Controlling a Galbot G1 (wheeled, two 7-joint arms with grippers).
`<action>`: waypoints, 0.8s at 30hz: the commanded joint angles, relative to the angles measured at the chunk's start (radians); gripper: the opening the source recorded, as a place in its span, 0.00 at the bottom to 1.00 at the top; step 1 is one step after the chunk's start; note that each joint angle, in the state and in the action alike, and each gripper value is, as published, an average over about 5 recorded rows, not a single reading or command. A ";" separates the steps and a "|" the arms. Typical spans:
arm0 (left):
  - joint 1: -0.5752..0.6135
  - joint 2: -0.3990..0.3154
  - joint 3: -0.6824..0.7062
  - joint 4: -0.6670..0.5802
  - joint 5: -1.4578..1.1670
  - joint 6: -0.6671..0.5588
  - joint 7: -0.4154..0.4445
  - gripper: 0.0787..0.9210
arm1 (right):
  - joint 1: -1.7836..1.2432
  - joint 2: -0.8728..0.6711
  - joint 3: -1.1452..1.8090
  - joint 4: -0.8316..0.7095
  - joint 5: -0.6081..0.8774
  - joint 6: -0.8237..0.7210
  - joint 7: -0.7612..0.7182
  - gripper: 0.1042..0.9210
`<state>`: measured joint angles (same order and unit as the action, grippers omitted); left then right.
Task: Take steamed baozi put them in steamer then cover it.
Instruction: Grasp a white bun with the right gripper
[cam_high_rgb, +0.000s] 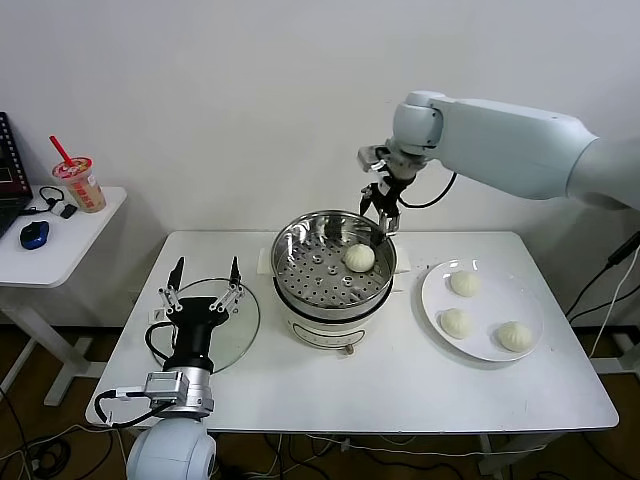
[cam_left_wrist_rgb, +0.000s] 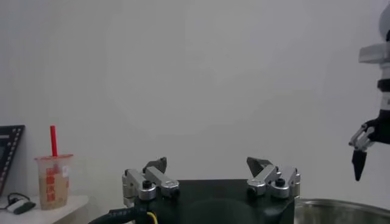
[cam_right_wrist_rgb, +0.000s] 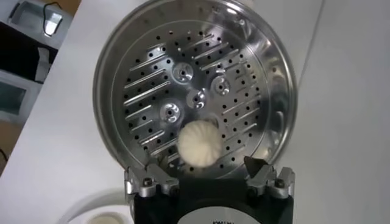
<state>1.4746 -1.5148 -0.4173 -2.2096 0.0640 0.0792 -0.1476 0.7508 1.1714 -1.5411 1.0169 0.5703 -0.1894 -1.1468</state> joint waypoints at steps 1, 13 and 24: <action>0.012 0.010 -0.003 -0.003 -0.002 -0.002 0.002 0.88 | -0.089 0.093 -0.027 -0.099 0.001 -0.057 0.001 0.88; 0.013 0.015 -0.004 0.004 -0.005 -0.002 -0.001 0.88 | -0.167 0.088 0.022 -0.114 -0.042 -0.057 0.005 0.88; 0.012 0.016 -0.002 0.007 -0.004 -0.001 -0.001 0.88 | -0.218 0.101 0.071 -0.176 -0.142 -0.025 0.007 0.88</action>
<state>1.4850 -1.5008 -0.4206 -2.2045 0.0589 0.0773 -0.1497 0.5757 1.2568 -1.4982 0.8863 0.4929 -0.2228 -1.1394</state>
